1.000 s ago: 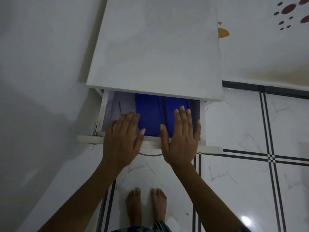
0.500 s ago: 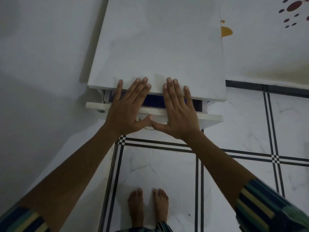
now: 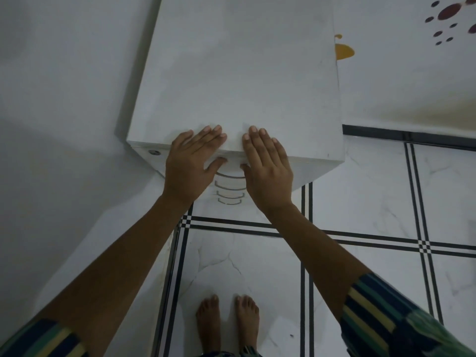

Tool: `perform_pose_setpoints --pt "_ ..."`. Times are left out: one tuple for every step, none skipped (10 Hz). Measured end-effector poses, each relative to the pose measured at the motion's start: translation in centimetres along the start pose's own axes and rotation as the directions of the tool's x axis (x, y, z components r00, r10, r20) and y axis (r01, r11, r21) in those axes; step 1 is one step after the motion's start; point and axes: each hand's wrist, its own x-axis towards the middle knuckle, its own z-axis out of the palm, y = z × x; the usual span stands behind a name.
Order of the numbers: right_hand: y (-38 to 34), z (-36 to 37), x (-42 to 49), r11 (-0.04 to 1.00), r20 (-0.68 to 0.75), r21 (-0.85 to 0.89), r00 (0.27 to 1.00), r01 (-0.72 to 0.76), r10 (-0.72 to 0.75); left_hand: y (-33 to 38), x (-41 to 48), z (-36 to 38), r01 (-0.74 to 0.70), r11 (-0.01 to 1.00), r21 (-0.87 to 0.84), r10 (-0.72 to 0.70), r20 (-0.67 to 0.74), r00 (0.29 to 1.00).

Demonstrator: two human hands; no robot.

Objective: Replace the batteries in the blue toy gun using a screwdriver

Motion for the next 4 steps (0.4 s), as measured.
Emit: perform_pose_setpoints --pt "0.0 0.2 0.0 1.0 -0.034 0.002 0.999 -0.007 0.007 0.3 0.0 0.3 0.03 0.999 -0.028 -0.031 -0.052 0.998" --pt "-0.3 -0.3 0.1 0.999 -0.009 0.043 1.0 -0.025 0.025 0.5 -0.2 0.3 0.035 0.999 -0.003 -0.035 -0.034 0.999" --pt "-0.5 -1.4 0.3 0.985 0.083 0.161 0.995 -0.064 0.052 1.0 -0.6 -0.3 0.031 0.999 -0.043 -0.029 0.047 0.998" --pt "-0.7 -2.9 -0.1 0.966 0.154 0.194 0.978 -0.169 0.14 1.9 -1.4 -1.6 0.117 0.991 -0.065 -0.113 0.061 0.992"
